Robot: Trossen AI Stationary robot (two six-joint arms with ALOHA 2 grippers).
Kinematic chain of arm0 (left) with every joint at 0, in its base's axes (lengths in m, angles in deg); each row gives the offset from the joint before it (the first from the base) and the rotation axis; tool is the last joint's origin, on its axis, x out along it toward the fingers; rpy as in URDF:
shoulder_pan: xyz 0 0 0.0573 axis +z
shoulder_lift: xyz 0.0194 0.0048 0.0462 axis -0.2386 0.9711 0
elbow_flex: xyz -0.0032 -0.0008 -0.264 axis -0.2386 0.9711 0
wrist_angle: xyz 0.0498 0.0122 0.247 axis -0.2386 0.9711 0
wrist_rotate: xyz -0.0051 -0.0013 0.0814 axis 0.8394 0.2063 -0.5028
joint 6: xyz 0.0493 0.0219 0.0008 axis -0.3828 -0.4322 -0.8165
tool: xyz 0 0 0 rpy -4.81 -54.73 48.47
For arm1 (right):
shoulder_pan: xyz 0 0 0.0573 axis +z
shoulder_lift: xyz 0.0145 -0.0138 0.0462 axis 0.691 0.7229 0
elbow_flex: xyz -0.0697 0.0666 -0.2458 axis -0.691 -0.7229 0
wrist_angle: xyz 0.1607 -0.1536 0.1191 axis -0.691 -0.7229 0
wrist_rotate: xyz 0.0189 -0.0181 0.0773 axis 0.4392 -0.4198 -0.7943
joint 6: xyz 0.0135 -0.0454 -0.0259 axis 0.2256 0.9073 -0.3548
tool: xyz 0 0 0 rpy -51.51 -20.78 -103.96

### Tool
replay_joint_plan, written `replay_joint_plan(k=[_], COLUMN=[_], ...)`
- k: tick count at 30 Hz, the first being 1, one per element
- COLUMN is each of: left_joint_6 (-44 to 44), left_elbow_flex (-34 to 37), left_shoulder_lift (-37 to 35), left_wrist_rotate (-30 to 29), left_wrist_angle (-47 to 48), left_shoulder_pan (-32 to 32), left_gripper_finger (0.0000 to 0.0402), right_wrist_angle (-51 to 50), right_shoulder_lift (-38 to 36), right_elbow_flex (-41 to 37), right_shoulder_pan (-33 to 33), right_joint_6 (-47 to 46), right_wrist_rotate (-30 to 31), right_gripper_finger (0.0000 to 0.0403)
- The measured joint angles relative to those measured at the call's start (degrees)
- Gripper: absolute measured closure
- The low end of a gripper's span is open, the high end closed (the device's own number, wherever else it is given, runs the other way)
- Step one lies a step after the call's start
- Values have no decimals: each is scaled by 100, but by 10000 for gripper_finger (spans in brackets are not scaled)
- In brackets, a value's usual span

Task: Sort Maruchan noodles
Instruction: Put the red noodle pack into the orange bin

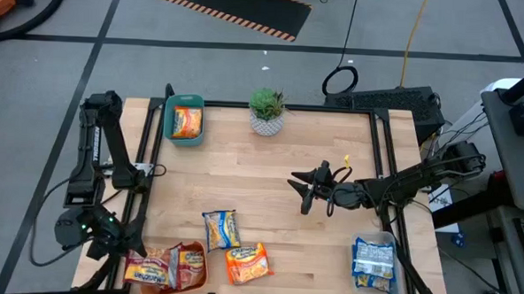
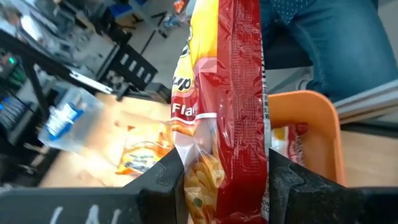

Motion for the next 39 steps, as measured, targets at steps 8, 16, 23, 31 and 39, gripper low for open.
replay_joint_plan(k=[8,16,23,31,39], left_joint_6=[517,533,103,-280,-509], left_elbow_flex=[0,-22,-26,-20,-15], left_shoulder_lift=[734,1186,1182,1182,1184], left_wrist_rotate=[416,397,289,548,883], left_wrist_angle=[42,63,106,30,20], left_shoulder_pan=[35,13,187,425,658], left_gripper_finger=[273,273,273,273,273], right_wrist_angle=[74,74,74,74,74], right_shoulder_lift=[0,0,-1,-1,-1], right_elbow_flex=[0,0,0,0,0], right_shoulder_pan=[2,4,4,2,0], right_joint_6=[-191,-193,-184,-176,-172], right_wrist_rotate=[-2,0,0,0,13], right_gripper_finger=[273,273,273,273,273])
